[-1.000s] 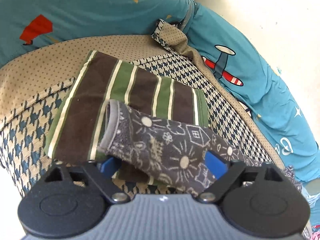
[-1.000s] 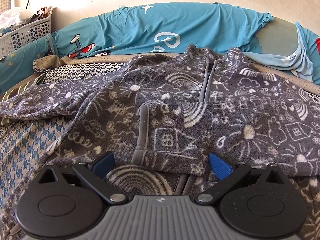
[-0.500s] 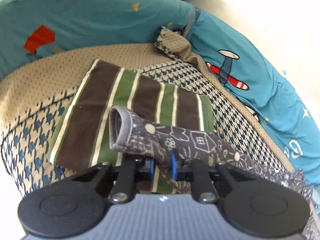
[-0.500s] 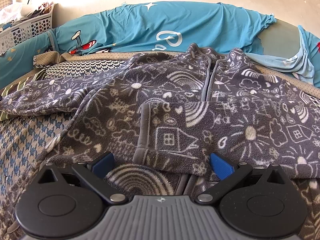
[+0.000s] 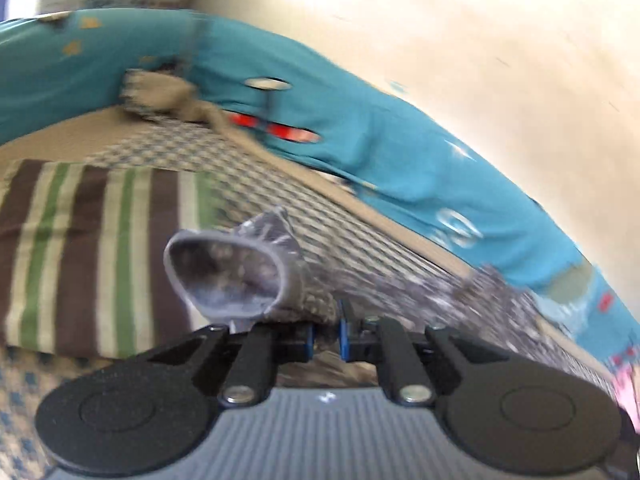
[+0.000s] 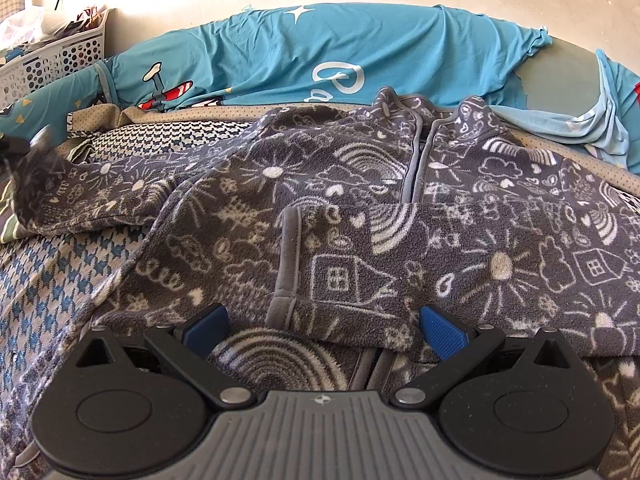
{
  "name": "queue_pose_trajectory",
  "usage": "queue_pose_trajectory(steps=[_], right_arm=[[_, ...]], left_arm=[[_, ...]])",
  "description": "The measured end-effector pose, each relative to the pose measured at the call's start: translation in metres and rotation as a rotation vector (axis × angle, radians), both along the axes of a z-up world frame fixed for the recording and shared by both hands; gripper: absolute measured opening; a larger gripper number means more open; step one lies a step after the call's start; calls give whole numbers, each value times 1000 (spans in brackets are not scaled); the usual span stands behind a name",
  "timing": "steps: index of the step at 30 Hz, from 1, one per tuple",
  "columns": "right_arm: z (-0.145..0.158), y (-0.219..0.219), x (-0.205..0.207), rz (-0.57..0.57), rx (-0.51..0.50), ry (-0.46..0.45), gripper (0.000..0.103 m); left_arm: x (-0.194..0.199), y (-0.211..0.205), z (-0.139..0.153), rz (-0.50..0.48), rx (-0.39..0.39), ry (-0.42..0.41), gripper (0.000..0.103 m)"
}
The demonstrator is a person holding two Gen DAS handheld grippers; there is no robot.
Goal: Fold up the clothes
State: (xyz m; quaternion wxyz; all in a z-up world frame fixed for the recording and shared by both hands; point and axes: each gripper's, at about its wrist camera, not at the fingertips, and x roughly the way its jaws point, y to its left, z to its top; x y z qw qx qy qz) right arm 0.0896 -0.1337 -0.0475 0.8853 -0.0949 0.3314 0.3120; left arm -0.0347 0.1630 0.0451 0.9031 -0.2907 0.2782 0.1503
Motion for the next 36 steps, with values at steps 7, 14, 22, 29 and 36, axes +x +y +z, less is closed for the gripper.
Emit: queue_pose_trajectory(steps=[7,14,22,29,36], right_arm=[[0,0,0,-1,4,1,103],[2,-3,2,-3,28,13,103],[6,-10,4,-15,70,31,102],[26,-28,3,-38,148,73,101],[40,-41,-2,-26,309,73,97]], left_arm=[[29,-72,3,-267,35,-9,10],[40,-116,-3,-458,73,18,36],[32,-100,0,-418,33,-13,56],[29,-81,-4,-311,65,28,73],[34,-74,-17,-223,137,134,80]])
